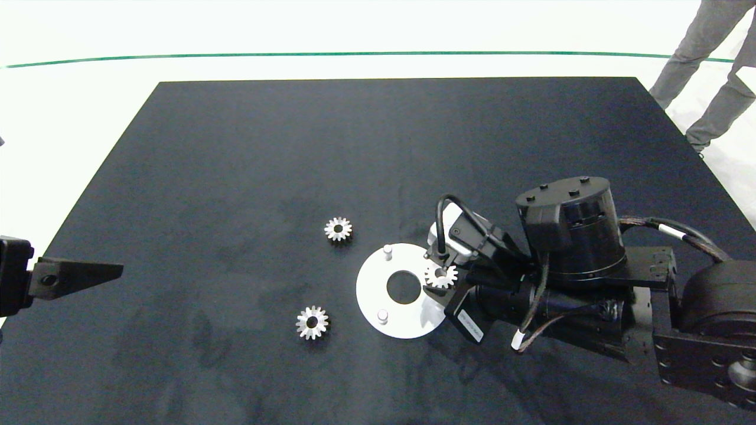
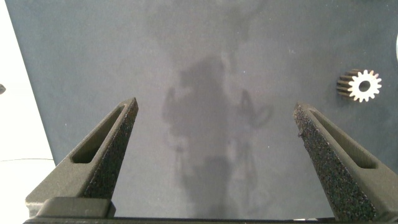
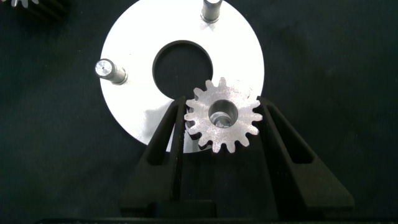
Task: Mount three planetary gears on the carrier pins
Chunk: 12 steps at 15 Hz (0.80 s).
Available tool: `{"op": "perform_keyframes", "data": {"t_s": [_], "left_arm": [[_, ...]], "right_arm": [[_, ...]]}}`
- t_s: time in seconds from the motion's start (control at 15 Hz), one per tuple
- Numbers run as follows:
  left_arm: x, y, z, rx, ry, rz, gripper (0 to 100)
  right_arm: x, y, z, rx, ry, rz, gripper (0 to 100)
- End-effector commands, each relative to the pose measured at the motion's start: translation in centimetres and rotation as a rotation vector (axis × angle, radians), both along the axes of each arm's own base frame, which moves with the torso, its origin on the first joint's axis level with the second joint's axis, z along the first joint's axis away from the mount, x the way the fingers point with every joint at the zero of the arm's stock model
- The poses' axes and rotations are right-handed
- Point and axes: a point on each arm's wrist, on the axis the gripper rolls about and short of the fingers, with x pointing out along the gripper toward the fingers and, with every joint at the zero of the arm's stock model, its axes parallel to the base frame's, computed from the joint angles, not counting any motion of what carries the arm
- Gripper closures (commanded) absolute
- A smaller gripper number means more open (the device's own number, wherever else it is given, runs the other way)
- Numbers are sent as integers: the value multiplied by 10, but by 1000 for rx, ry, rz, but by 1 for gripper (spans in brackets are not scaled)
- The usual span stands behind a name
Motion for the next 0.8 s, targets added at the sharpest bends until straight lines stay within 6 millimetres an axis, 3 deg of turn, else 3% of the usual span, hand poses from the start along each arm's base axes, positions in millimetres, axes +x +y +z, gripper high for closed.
{"op": "perform_keyframes", "data": {"t_s": [0.07, 0.8], "left_arm": [[0, 0, -1, 0, 8, -1, 0], [0, 0, 0, 0, 2, -1, 0]], "right_arm": [[-1, -3, -6, 4, -10, -9, 81], [3, 1, -12, 28, -12, -16, 81]]}}
